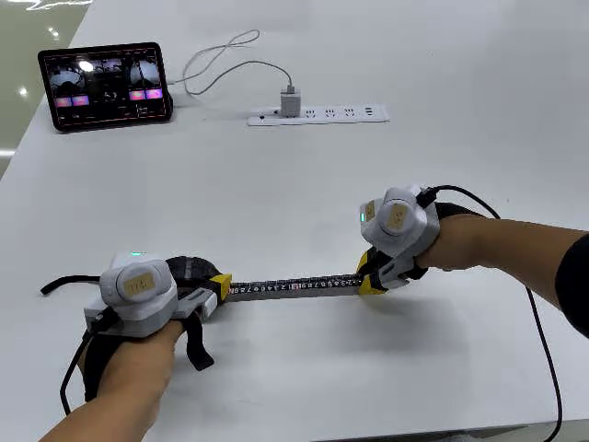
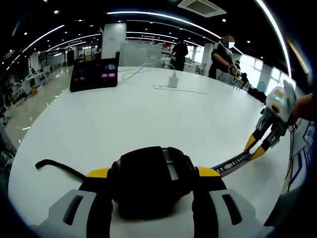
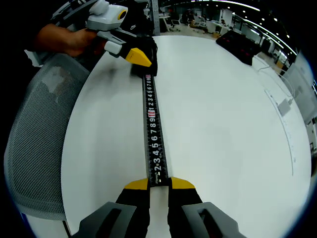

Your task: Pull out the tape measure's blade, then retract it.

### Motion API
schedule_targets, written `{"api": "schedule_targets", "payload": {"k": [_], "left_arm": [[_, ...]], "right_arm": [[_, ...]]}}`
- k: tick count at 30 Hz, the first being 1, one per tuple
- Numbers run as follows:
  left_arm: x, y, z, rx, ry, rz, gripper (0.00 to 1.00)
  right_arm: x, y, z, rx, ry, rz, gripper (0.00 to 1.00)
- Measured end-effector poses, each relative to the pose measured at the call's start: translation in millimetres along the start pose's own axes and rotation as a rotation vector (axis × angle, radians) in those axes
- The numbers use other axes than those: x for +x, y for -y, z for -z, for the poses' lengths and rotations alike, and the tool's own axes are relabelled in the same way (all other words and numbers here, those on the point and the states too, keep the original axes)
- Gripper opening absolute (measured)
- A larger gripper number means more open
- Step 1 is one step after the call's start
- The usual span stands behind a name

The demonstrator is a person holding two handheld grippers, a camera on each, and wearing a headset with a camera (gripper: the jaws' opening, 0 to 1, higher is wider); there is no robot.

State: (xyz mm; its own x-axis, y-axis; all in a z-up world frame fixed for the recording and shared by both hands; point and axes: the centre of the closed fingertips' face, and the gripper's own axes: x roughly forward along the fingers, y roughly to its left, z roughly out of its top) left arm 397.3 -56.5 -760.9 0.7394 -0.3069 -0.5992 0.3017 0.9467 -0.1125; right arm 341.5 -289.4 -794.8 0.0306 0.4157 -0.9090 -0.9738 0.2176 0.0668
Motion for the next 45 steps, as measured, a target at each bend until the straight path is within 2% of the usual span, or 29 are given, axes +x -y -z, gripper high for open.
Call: {"api": "schedule_targets", "payload": {"k": [24,45], "left_arm": [[0.9,-1.0,0.4,-0.005,-0.009,0.006,0.60],[1.3,-1.5,0.8,-0.006,-0.007,0.008,0.60]], "right_arm": [[4.4,-0.2,-12.4,0.018,0.004,-0.009,0.09],[8.1,-1.7,-21.9,-0.006,-0.007,0.004,0.09]]}}
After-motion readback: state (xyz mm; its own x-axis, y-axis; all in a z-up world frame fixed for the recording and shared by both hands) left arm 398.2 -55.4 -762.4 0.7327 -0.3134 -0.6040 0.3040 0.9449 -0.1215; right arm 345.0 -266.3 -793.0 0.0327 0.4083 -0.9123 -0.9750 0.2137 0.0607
